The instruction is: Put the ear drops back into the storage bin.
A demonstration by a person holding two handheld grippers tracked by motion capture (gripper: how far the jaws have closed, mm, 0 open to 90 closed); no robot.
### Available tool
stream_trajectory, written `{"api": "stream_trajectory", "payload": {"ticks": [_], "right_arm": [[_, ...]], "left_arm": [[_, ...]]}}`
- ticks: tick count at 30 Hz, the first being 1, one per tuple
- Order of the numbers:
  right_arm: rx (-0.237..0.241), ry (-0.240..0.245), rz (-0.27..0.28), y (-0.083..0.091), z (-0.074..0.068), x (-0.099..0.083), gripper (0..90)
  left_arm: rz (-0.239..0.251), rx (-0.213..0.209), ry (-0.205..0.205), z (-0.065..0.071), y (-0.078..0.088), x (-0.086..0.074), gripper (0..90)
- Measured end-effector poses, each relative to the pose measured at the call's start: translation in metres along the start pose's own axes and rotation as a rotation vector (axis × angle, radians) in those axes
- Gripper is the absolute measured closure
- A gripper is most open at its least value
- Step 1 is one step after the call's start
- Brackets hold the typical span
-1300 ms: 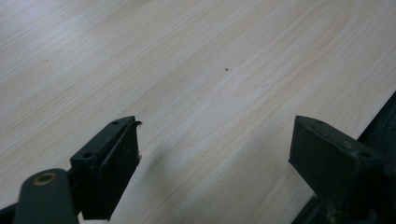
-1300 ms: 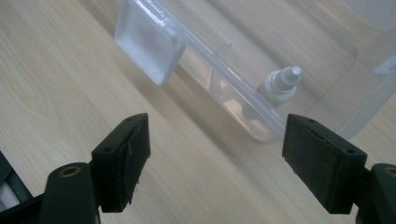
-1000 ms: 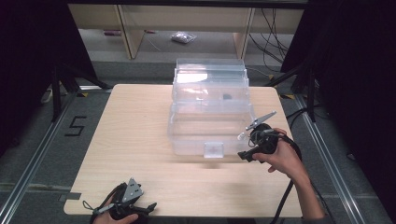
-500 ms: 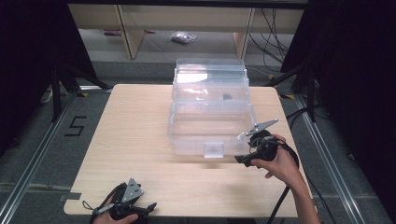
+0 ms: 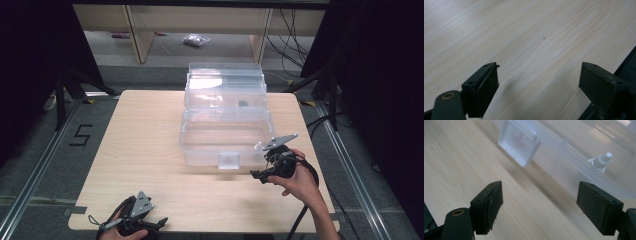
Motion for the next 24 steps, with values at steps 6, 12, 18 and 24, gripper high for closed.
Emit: {"api": "stream_trajectory", "payload": {"ticks": [6,12,18,24], "right_arm": [[-0.007,0.010,0.002,0.000,-0.002,-0.003,22.0],[-0.005,0.026,0.033,-0.003,-0.004,-0.008,21.9],[0.002,-0.018,0.039,-0.008,-0.009,-0.018,21.9],[0.000,-0.028,0.045,-0.010,-0.010,-0.023,21.5]], "left_arm": [[0.003,0.003,0.003,0.000,0.000,0.000,15.2],[0.005,0.003,0.003,0.000,0.000,0.000,15.2],[0.004,-0.004,0.000,0.001,0.000,0.000,15.3],[0.005,-0.002,-0.001,0.000,0.001,0.000,15.2]]}}
Point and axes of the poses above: each handheld gripper's, and its own axes: y roughly backward along the jaws, x roughly out of its top, z roughly to its right, the point moved 5 cm from there along -y, roughly forward along the jaws, and after that the axes turned 14 degrees about -z, right-handed, at the moved point
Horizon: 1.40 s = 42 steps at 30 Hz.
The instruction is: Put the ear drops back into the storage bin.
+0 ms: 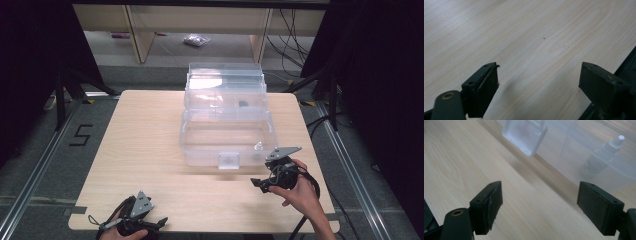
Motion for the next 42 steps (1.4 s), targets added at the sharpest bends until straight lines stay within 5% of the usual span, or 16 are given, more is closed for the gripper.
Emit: {"api": "stream_trajectory", "payload": {"ticks": [13,20,26,28,42], "right_arm": [[0.001,0.036,0.050,-0.007,-0.003,-0.011,21.0],[0.013,0.002,0.061,-0.007,-0.015,-0.021,20.9],[0.011,0.023,0.090,-0.012,-0.020,-0.027,20.7],[0.026,-0.020,0.073,-0.010,-0.024,-0.031,20.6],[0.019,-0.006,0.107,-0.018,-0.027,-0.041,18.3]], "left_arm": [[-0.002,0.009,-0.003,-0.001,0.000,0.000,15.3],[-0.005,0.008,-0.001,-0.001,0.000,0.000,15.2],[-0.002,0.008,-0.004,-0.001,0.000,0.000,15.3],[-0.001,0.008,-0.003,0.000,0.000,0.000,15.2],[0.000,0.007,-0.004,0.000,0.001,0.000,15.3]]}}
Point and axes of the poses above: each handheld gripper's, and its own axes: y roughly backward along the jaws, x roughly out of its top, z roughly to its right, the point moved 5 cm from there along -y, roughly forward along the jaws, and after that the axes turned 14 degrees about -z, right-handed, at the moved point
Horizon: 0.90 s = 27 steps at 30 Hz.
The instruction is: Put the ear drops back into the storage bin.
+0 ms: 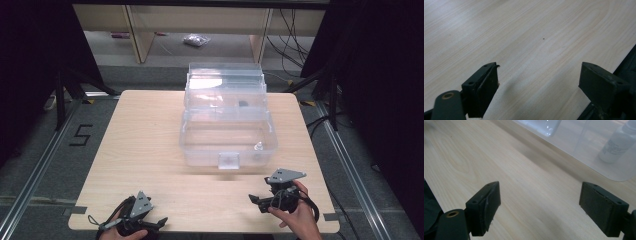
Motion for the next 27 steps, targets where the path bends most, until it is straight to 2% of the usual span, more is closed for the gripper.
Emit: {"api": "stream_trajectory", "payload": {"ticks": [2,3,4,5,6,8,10,14,16,19,20,21,24,25,27], "right_arm": [[-0.001,-0.004,-0.002,0.000,-0.001,-0.001,18.3],[0.005,-0.033,-0.014,-0.002,-0.005,-0.006,18.4],[0.005,-0.033,-0.014,-0.002,-0.005,-0.006,18.4],[0.000,0.004,0.003,-0.003,-0.002,-0.005,18.4],[-0.004,0.014,0.003,-0.003,-0.002,-0.007,18.7],[-0.018,0.000,0.014,-0.001,-0.002,-0.009,18.8],[-0.007,-0.008,0.013,0.000,-0.003,-0.012,18.9],[-0.003,0.002,0.011,0.000,-0.004,-0.017,18.9],[-0.014,-0.012,0.008,0.001,-0.004,-0.019,18.7],[-0.005,-0.030,-0.003,0.000,-0.005,-0.025,18.1],[0.003,-0.060,-0.014,0.000,-0.007,-0.027,18.1],[-0.013,-0.030,-0.007,-0.001,-0.004,-0.028,18.1],[-0.021,-0.035,-0.007,0.000,-0.004,-0.030,18.1],[-0.029,-0.024,-0.009,0.000,-0.003,-0.032,18.2],[-0.026,-0.026,-0.012,-0.001,-0.005,-0.034,18.2]], "left_arm": [[-0.003,0.000,-0.004,0.000,0.000,0.000,15.2],[0.002,-0.002,0.002,0.000,0.000,0.000,15.3],[0.002,-0.002,0.002,0.000,0.000,0.000,15.2],[0.000,0.000,0.001,0.000,0.000,0.000,15.2],[0.001,0.001,0.000,0.000,0.000,0.000,15.3],[0.002,-0.002,0.000,0.000,0.000,0.000,15.3],[0.001,-0.002,0.000,0.000,0.000,0.000,15.3],[-0.003,-0.004,-0.005,0.000,0.000,0.000,15.3],[0.000,0.001,0.004,0.000,0.000,0.000,15.3],[-0.005,0.000,-0.007,0.000,0.000,0.000,15.2],[-0.005,0.000,-0.007,0.000,0.000,0.000,15.3],[0.002,0.000,0.005,0.001,-0.001,0.000,15.2],[0.000,0.010,0.014,0.001,-0.002,0.000,15.3],[-0.001,-0.008,0.011,0.001,-0.001,0.000,15.2],[0.002,-0.006,0.004,0.001,0.000,0.000,15.2]]}}
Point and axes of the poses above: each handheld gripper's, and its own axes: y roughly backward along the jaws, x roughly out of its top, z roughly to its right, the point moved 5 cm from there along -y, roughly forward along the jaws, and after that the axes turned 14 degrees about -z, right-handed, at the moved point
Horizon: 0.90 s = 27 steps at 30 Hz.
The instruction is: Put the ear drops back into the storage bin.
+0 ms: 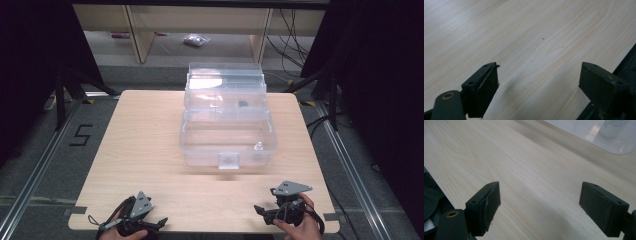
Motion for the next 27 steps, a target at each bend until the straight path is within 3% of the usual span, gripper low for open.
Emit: {"api": "stream_trajectory", "payload": {"ticks": [3,4,5,6,9,17,18,20,22,24,26,27], "right_arm": [[0.002,-0.009,-0.010,-0.001,-0.002,-0.003,18.3],[0.009,-0.033,-0.018,-0.001,-0.004,-0.005,18.3],[-0.001,-0.007,-0.010,-0.002,-0.003,-0.006,18.3],[0.008,-0.046,-0.021,-0.002,-0.006,-0.007,18.3],[0.001,-0.010,-0.028,-0.005,-0.006,-0.010,18.3],[0.011,-0.035,-0.063,-0.007,-0.015,-0.019,16.9],[0.002,-0.008,-0.069,-0.007,-0.014,-0.020,16.8],[0.009,-0.004,-0.073,-0.007,-0.015,-0.020,16.9],[0.013,-0.025,-0.066,-0.006,-0.016,-0.020,16.9],[0.007,-0.012,-0.061,-0.006,-0.015,-0.020,16.9],[-0.002,-0.019,-0.058,-0.005,-0.013,-0.020,16.9],[-0.002,-0.019,-0.058,-0.005,-0.013,-0.020,16.9]], "left_arm": [[-0.009,0.004,-0.012,-0.001,0.000,0.000,15.3],[-0.009,0.004,-0.012,-0.001,0.000,0.000,15.2],[-0.009,0.004,-0.012,-0.001,0.000,0.000,15.3],[-0.009,0.004,-0.012,-0.001,0.000,0.000,15.3],[-0.009,0.006,-0.012,-0.001,0.000,0.000,15.3],[-0.009,0.006,-0.013,-0.001,0.000,0.000,15.2],[-0.008,0.006,-0.012,-0.001,0.000,0.000,15.3],[-0.009,0.007,-0.012,-0.001,0.000,0.000,15.2],[0.003,0.012,-0.003,-0.001,-0.001,0.000,15.3],[-0.007,0.025,-0.006,-0.001,-0.001,0.000,15.3],[-0.003,0.011,0.008,0.000,-0.002,0.000,15.3],[-0.003,0.006,-0.007,0.000,0.000,0.000,15.3]]}}
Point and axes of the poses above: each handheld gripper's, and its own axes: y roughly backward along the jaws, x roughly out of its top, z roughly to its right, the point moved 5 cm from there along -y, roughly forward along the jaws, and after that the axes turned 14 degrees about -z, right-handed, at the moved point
